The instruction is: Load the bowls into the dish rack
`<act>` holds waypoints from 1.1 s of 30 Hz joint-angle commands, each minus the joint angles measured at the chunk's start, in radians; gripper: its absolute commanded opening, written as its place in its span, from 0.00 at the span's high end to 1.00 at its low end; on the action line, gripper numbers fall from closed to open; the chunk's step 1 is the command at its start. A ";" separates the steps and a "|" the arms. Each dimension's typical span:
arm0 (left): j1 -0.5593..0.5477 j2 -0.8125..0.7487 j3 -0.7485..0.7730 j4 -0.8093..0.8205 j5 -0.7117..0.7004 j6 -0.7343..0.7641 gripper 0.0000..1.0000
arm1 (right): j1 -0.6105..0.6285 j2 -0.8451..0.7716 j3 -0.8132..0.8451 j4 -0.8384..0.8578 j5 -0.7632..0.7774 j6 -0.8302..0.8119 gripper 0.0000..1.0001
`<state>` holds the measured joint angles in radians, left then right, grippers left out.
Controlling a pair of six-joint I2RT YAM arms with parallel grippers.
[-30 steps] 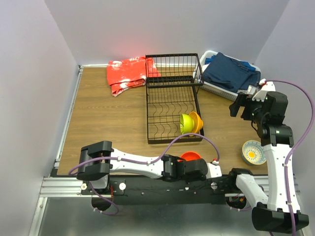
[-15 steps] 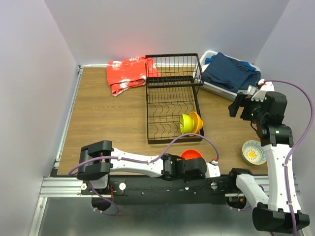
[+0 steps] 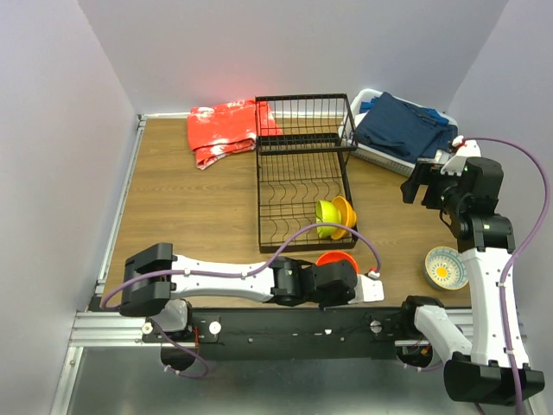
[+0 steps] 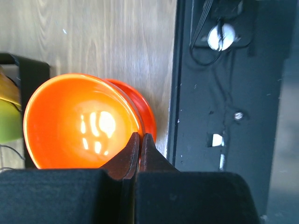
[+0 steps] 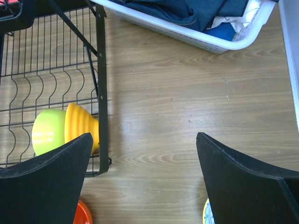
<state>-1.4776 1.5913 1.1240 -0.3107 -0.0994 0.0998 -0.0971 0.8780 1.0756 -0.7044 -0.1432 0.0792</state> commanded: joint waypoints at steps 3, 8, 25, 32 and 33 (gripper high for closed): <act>0.020 -0.090 0.062 -0.011 0.090 0.032 1.00 | 0.007 -0.002 0.009 0.008 -0.013 -0.006 0.00; 0.124 -0.140 0.160 -0.027 0.102 0.003 1.00 | 0.005 0.007 -0.002 -0.001 -0.019 -0.021 0.00; 0.581 -0.412 -0.341 0.812 0.624 -0.506 1.00 | 0.005 0.199 0.187 -0.182 -0.107 -0.154 0.00; 0.678 -0.377 -0.542 1.202 0.653 -0.787 1.00 | 0.007 0.282 0.234 -0.213 -0.075 -0.229 0.00; 0.683 -0.378 -0.553 1.208 0.633 -0.792 1.00 | 0.007 0.286 0.234 -0.213 -0.075 -0.236 0.00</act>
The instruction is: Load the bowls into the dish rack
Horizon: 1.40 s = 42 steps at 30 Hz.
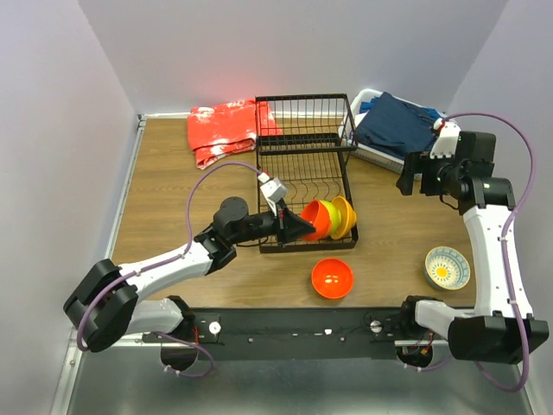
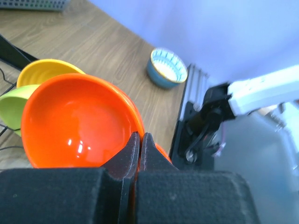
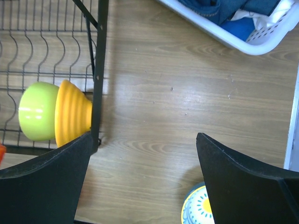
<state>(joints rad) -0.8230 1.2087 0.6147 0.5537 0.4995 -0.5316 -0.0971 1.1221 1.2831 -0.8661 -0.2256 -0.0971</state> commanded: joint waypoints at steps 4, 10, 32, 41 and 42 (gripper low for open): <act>0.054 -0.018 -0.084 0.350 -0.024 -0.211 1.00 | 0.007 0.053 0.036 -0.059 0.034 -0.081 0.00; 0.152 -0.029 -0.116 0.302 -0.065 -0.332 1.00 | -0.004 0.044 0.039 -0.082 0.043 -0.102 0.00; 0.237 0.325 -0.058 0.426 -0.059 -0.633 1.00 | -0.012 0.088 0.022 -0.088 0.037 -0.122 0.00; 0.242 0.734 0.062 0.943 0.048 -1.026 1.00 | -0.015 0.123 0.051 -0.090 0.046 -0.130 0.00; 0.242 0.768 0.089 1.027 0.048 -1.062 1.00 | -0.015 0.128 0.056 -0.096 0.049 -0.131 0.00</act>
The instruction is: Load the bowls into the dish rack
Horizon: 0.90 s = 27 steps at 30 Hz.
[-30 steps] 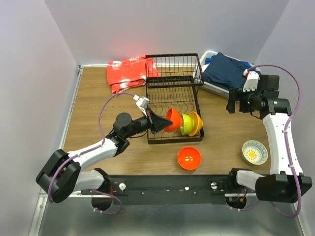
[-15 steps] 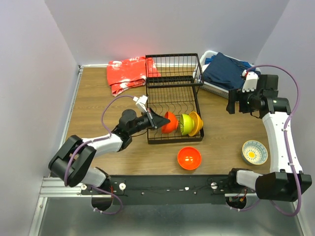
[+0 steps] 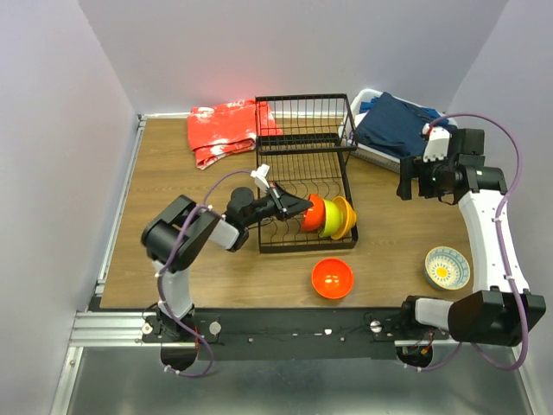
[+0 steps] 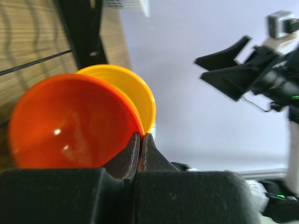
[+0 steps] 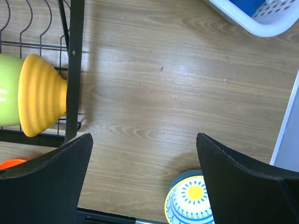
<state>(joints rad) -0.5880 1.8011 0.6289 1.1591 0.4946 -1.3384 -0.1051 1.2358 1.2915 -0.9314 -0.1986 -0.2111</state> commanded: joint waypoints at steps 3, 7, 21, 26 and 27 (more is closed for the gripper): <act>0.007 0.242 0.110 0.458 0.044 -0.315 1.00 | -0.007 0.022 0.058 -0.038 0.022 -0.019 0.00; 0.007 0.245 0.088 0.462 0.035 -0.320 1.00 | -0.007 0.025 0.055 -0.035 0.015 -0.017 0.00; 0.013 0.118 -0.032 0.223 0.019 -0.171 0.96 | -0.008 0.068 0.054 0.005 -0.039 0.018 0.00; 0.013 0.127 -0.020 0.179 0.016 -0.113 0.83 | -0.007 0.077 0.048 0.020 -0.048 0.026 0.00; 0.013 0.127 -0.014 0.165 0.018 -0.102 0.81 | -0.007 0.076 0.046 0.020 -0.051 0.026 0.00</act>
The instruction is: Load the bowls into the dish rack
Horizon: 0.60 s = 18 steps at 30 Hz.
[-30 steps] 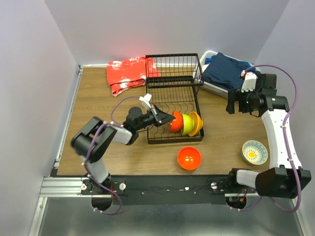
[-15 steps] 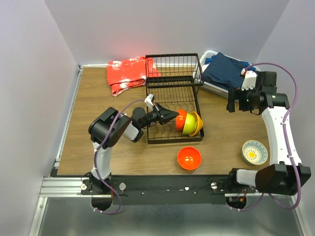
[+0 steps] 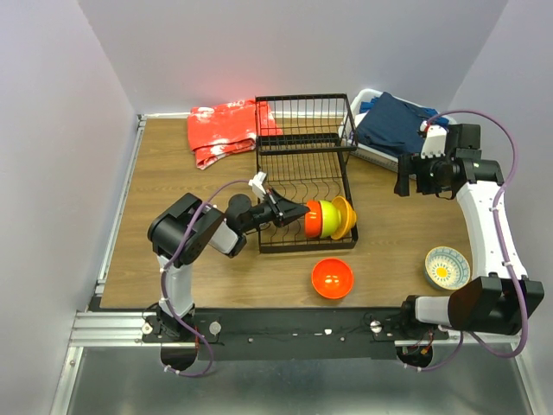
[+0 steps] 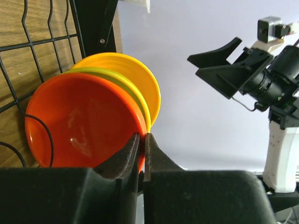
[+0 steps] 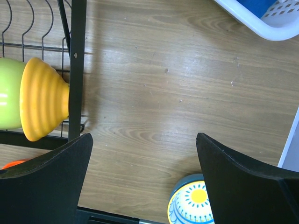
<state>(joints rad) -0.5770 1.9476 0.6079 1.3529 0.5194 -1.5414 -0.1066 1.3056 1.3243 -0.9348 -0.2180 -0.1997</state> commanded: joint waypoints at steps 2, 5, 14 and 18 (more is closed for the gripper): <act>0.002 -0.030 0.009 -0.040 -0.007 0.109 0.71 | -0.005 0.001 0.007 0.024 -0.030 0.016 0.00; 0.002 -0.062 0.016 -0.032 0.014 0.161 0.63 | -0.005 -0.009 -0.004 0.022 -0.034 0.016 0.00; 0.002 -0.140 0.030 -0.130 0.062 0.294 0.52 | -0.005 -0.017 0.000 0.024 -0.029 0.017 0.00; 0.006 -0.188 0.030 -0.274 0.080 0.357 0.51 | -0.005 -0.020 0.003 0.021 -0.030 0.019 0.00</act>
<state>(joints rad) -0.5770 1.8259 0.6270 1.2278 0.5541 -1.3022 -0.1066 1.3060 1.3239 -0.9318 -0.2298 -0.1909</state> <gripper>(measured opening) 0.483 0.998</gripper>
